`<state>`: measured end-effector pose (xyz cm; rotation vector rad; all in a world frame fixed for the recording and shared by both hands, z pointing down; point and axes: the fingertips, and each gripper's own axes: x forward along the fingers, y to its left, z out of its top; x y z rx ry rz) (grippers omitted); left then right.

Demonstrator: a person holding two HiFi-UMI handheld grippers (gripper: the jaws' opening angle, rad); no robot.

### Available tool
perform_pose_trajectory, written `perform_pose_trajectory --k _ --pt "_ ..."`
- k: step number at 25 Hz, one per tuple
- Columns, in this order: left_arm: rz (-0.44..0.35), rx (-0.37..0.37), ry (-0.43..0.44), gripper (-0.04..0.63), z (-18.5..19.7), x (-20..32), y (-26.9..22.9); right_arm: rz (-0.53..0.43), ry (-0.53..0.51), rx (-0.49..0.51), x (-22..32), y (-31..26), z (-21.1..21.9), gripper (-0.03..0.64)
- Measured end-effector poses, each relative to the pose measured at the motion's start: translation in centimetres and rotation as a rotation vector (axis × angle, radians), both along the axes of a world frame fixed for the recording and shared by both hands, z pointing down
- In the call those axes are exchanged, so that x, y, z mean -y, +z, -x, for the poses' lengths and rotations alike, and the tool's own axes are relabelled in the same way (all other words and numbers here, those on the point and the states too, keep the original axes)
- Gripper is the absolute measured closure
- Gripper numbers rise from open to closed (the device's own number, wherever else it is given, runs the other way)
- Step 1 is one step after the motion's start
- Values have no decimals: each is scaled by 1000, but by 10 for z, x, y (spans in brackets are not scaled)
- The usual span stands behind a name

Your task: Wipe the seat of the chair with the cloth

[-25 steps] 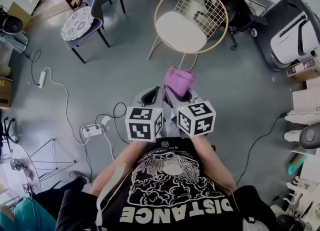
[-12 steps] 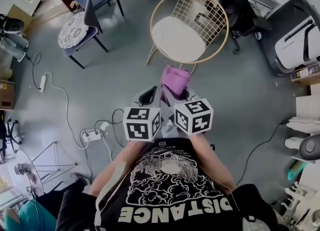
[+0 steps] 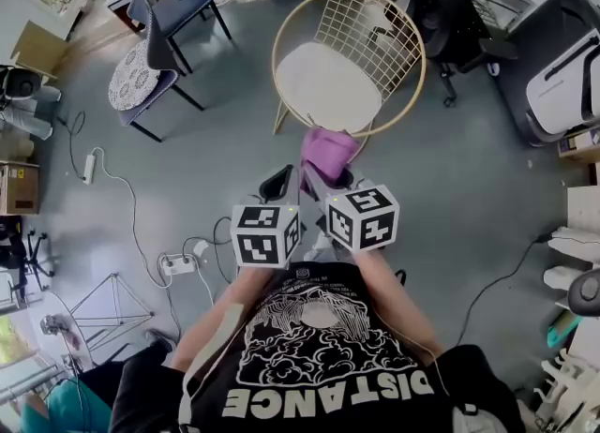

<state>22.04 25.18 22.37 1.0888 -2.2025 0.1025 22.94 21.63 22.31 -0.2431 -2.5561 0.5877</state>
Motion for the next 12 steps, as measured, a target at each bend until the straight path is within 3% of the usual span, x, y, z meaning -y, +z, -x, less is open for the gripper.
perform_pose_trajectory --k 12 --pt "36 -41 -17 603 20 31 17 48 0 -39 34 20 19 552"
